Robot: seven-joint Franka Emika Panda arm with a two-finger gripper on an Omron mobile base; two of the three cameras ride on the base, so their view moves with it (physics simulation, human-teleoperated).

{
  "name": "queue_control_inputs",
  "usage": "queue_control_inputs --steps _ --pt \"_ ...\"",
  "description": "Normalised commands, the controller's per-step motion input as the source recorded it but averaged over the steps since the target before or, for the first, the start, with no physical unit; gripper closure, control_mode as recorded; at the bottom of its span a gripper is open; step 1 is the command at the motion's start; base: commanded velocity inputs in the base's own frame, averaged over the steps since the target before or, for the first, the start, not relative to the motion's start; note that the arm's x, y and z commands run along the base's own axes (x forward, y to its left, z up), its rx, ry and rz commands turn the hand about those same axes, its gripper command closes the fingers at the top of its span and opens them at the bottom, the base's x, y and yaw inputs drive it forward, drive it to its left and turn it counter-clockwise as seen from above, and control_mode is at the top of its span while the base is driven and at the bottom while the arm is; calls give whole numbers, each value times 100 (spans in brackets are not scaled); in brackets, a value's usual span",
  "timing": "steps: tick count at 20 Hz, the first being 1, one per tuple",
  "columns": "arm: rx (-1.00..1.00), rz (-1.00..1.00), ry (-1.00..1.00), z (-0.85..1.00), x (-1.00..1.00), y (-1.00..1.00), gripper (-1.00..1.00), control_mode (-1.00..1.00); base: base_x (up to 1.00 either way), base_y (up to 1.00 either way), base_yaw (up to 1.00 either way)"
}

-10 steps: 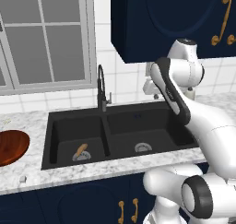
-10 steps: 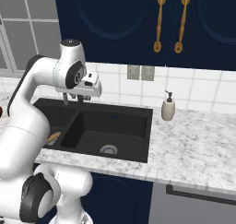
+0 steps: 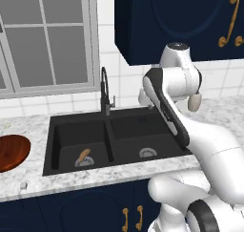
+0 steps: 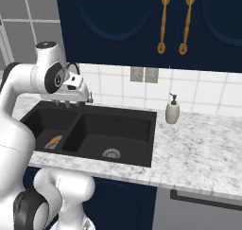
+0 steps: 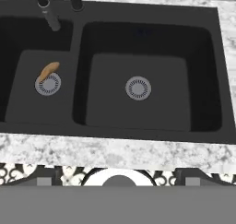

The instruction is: Pick the sweet potato from the sink and place it in the bowl. Then pick the bowl and place it in the microwave. Then close the microwave door and press the start button.

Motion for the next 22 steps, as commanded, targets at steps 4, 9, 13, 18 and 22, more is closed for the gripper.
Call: queue_control_inputs --steps 4,9,13,18,22 --pt "0 0 1 -50 -81 100 -100 -100 0 0 0" --pt "0 -9 13 -95 -10 100 -100 -100 0 0 0" --pt "-6 -14 12 -88 14 100 -100 -100 0 0 0" --pt "-8 -22 5 -60 73 98 -100 -100 0 0 0" --pt "-1 -21 18 -32 100 76 -100 -100 0 0 0"
